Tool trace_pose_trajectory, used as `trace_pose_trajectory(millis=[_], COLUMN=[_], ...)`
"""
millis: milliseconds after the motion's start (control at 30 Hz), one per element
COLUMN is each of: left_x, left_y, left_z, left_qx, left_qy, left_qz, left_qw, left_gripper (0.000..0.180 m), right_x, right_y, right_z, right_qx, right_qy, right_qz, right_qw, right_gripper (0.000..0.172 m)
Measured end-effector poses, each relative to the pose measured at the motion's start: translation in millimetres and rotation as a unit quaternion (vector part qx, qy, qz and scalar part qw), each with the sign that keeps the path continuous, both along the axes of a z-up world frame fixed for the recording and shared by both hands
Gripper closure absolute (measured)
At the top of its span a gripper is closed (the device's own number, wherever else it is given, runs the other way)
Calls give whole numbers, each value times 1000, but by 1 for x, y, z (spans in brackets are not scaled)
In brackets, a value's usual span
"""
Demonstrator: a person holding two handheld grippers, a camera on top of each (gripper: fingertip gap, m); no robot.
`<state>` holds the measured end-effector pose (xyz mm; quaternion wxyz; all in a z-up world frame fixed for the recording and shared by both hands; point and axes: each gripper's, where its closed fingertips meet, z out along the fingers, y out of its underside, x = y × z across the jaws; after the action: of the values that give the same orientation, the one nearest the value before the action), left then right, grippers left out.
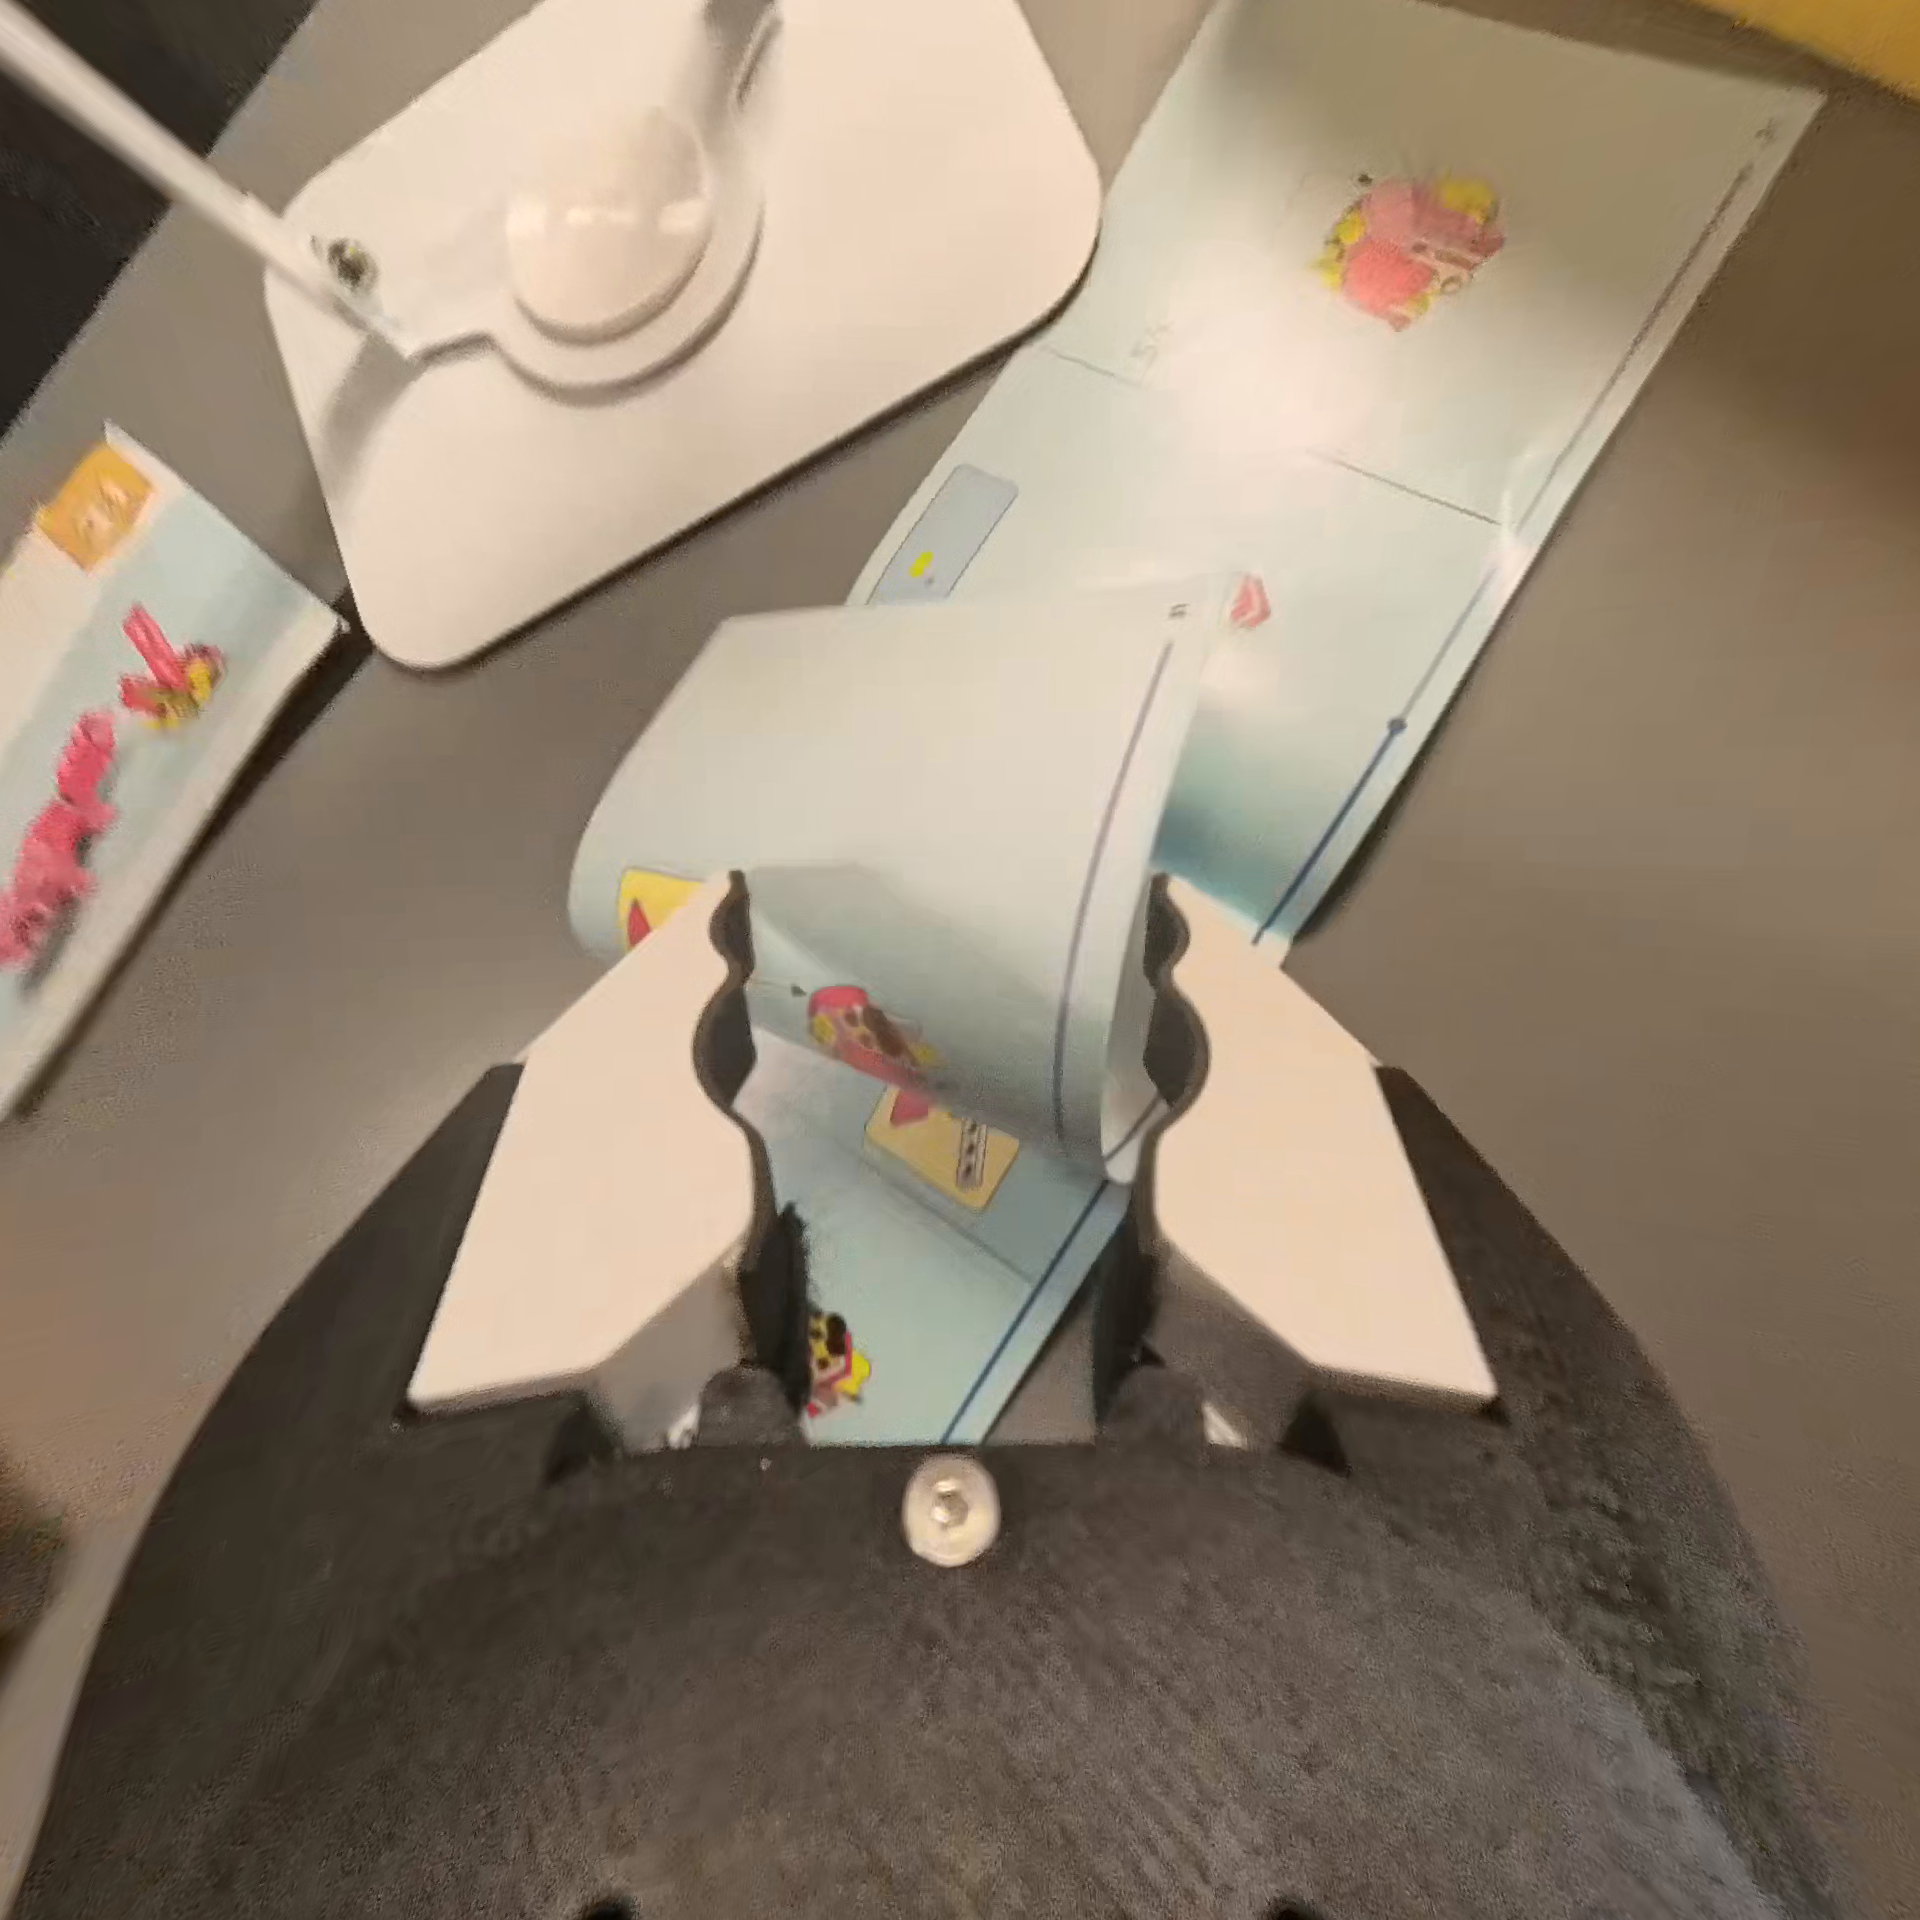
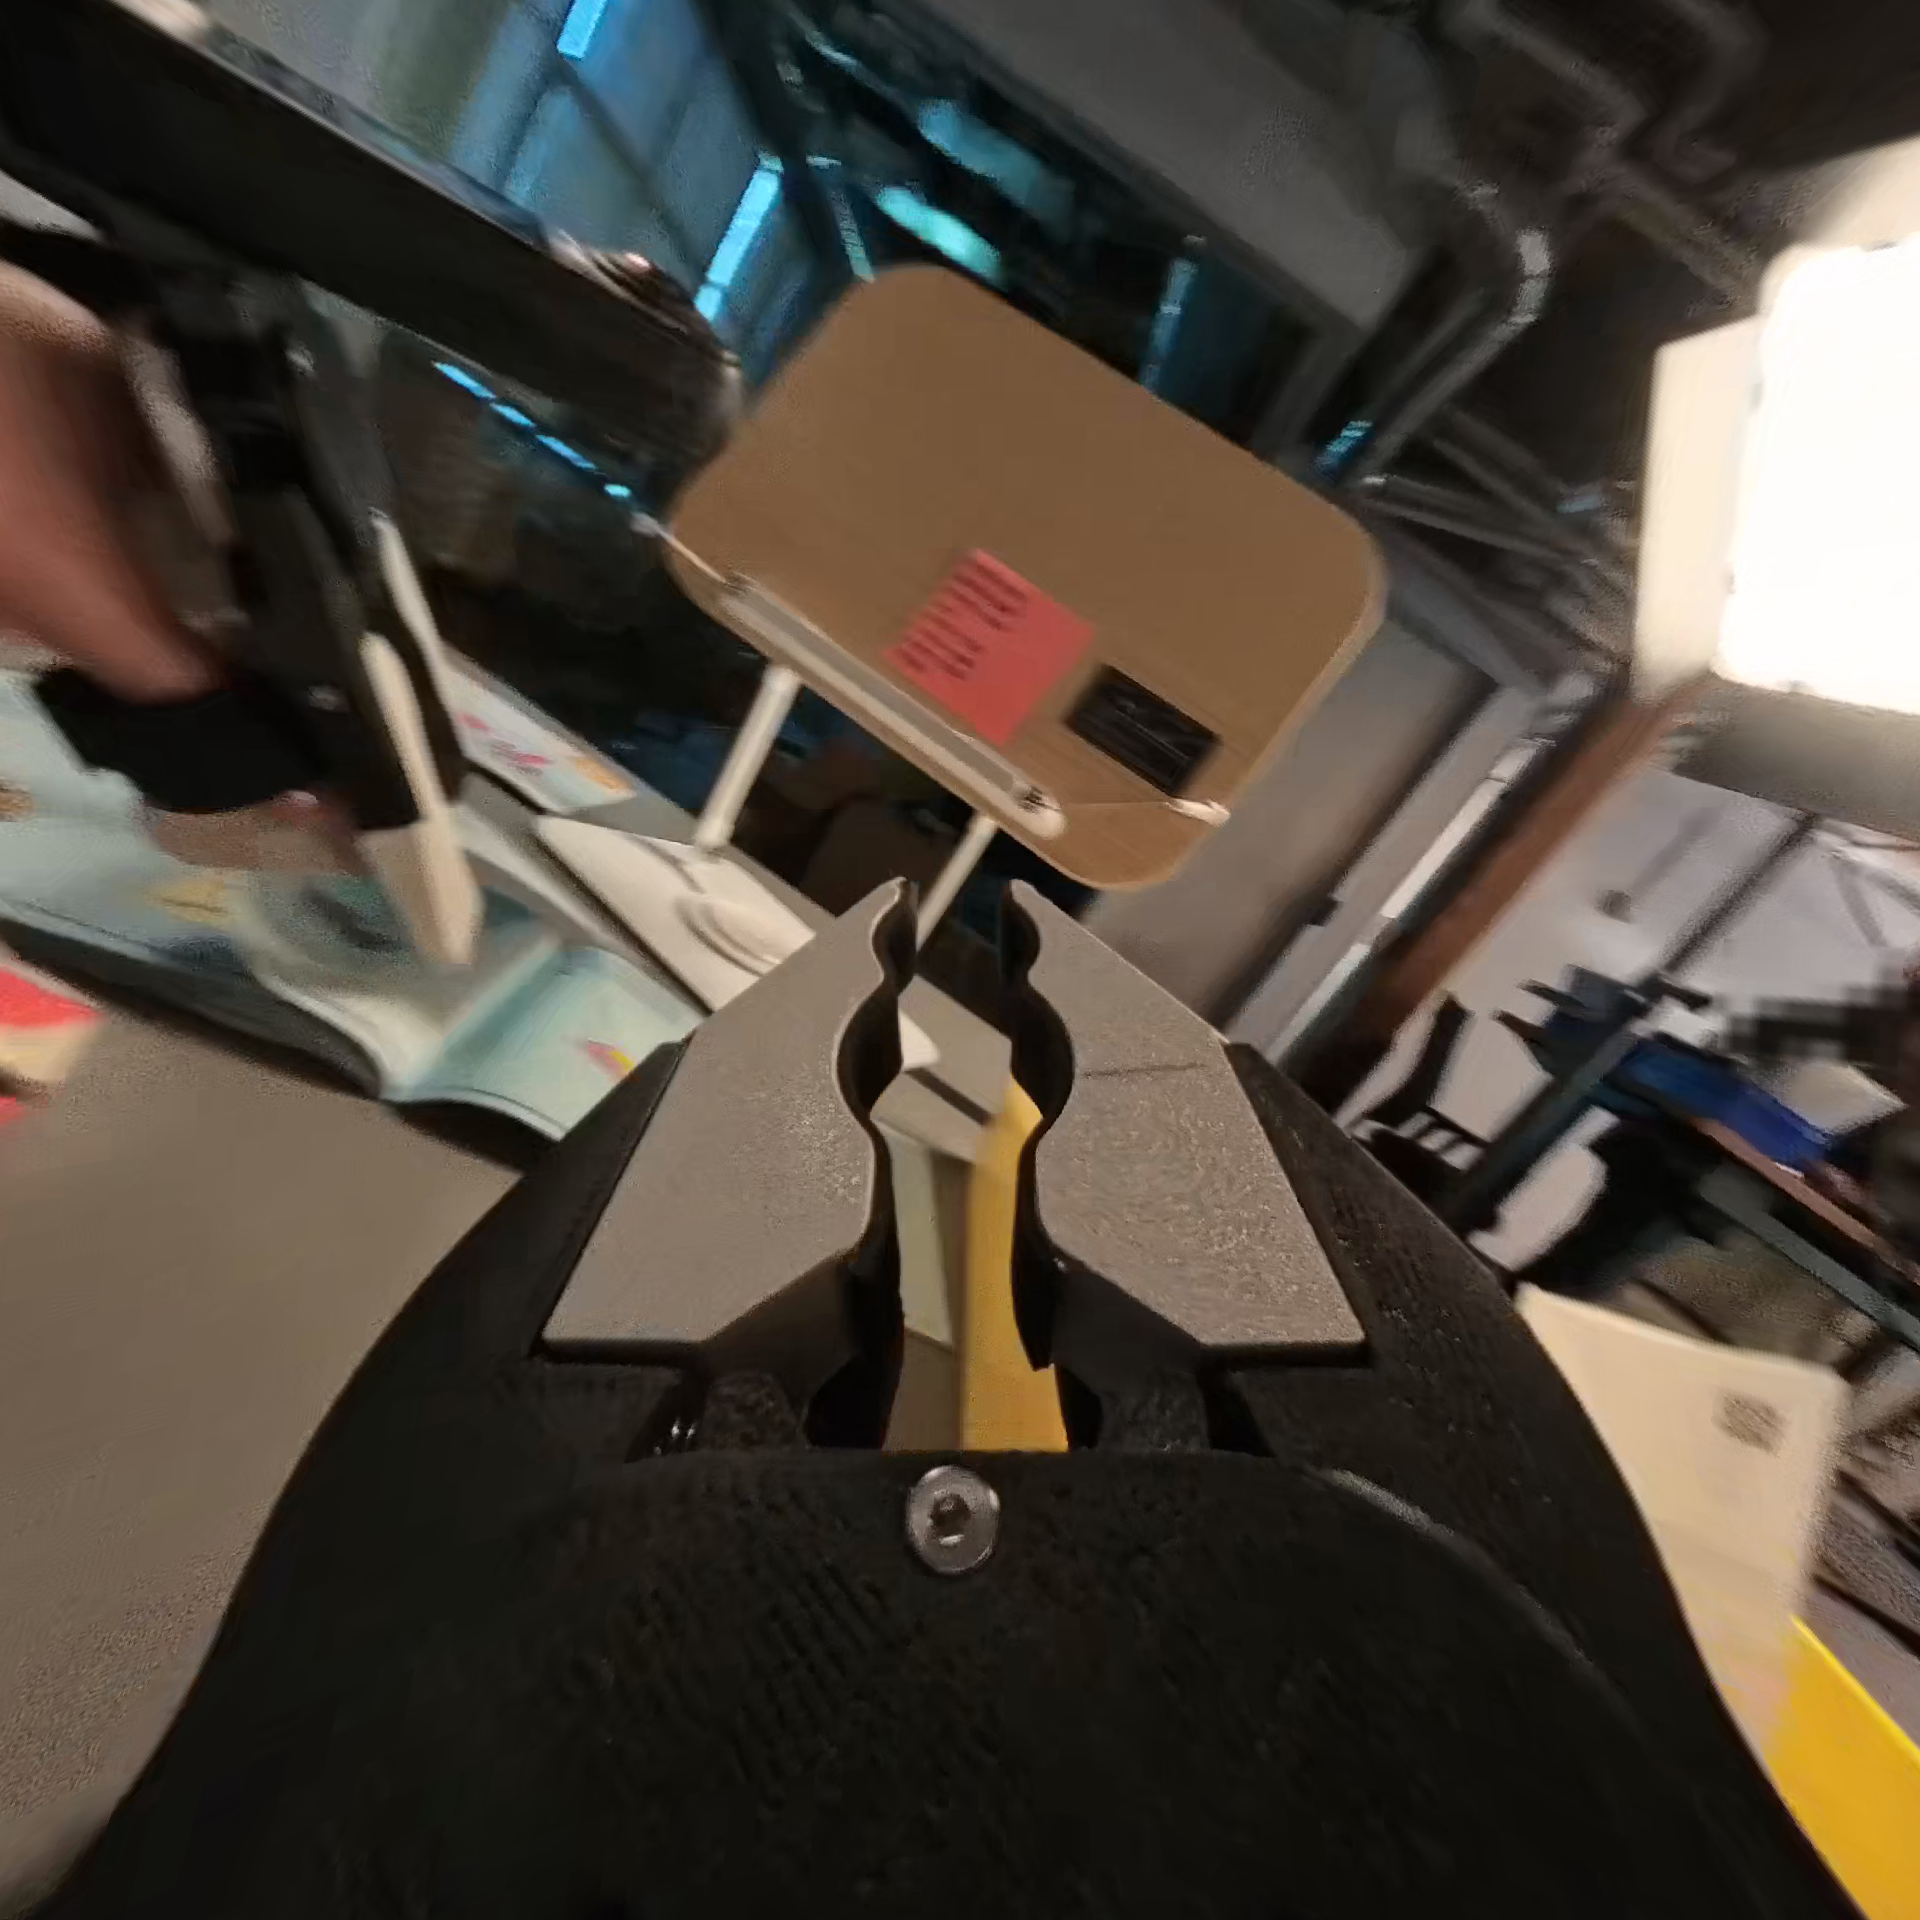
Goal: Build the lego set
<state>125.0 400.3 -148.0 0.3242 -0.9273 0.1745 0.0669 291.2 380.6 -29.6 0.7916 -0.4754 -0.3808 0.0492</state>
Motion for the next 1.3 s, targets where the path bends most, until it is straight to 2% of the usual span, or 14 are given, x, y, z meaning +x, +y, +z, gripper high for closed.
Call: trace_pose_trajectory(millis=[100, 167, 300, 367, 467, 567, 700, 800, 867, 1000, 1100, 1200, 1300], left_x=[-15, -18, -25, -27, -30, -32, -44, -46, -47, -42, -43, -51, -54], left_y=[-14, -23, -39, -49, -68, -82, -89, -95, -96, -97, -100, -101, -102], left_z=[4, 8, 23, 32, 49, 59, 69, 80, 79, 84, 96, 100, 100], left_qx=[22, 39, 82, 99, 122, 136, 163, 179, 181, 193, 222, 257, 275], left_qy=[-79, -140, -255, -317, -405, -451, -484, -528, -545, -592, -621, -614, -594], left_qz=[30, 33, 35, 34, 28, 14, 10, -1, -4, -27, -40, -33, -36], left_qw=[996, 989, 963, 943, 906, 882, 860, 830, 819, 782, 751, 745, 755], left_gripper=[105, 107, 118, 122, 122, 137, 163, 180, 180, 180, 163, 151, 147], right_x=[-37, -66, -117, -133, -155, -176, -196, -207, -209, -212, -208, -200, -193], right_y=[-34, -55, -71, -73, -80, -84, -79, -75, -67, -62, -60, -57, -54], right_z=[9, 4, -43, -63, -74, -75, -87, -85, -80, -75, -67, -59, -51], right_qx=[-32, -82, -229, -262, -283, -267, -237, -200, -162, -127, -123, -116, -109], right_qy=[-25, -53, -147, -188, -209, -222, -280, -283, -277, -257, -222, -196, -174], right_qz=[55, 99, 154, 164, 189, 197, 170, 148, 110, 80, 69, 67, 59], right_qw=[998, 990, 950, 932, 917, 917, 915, 926, 941, 955, 965, 971, 977], right_gripper=[156, 156, 146, 142, 140, 140, 144, 150, 163, 172, 172, 172, 172])
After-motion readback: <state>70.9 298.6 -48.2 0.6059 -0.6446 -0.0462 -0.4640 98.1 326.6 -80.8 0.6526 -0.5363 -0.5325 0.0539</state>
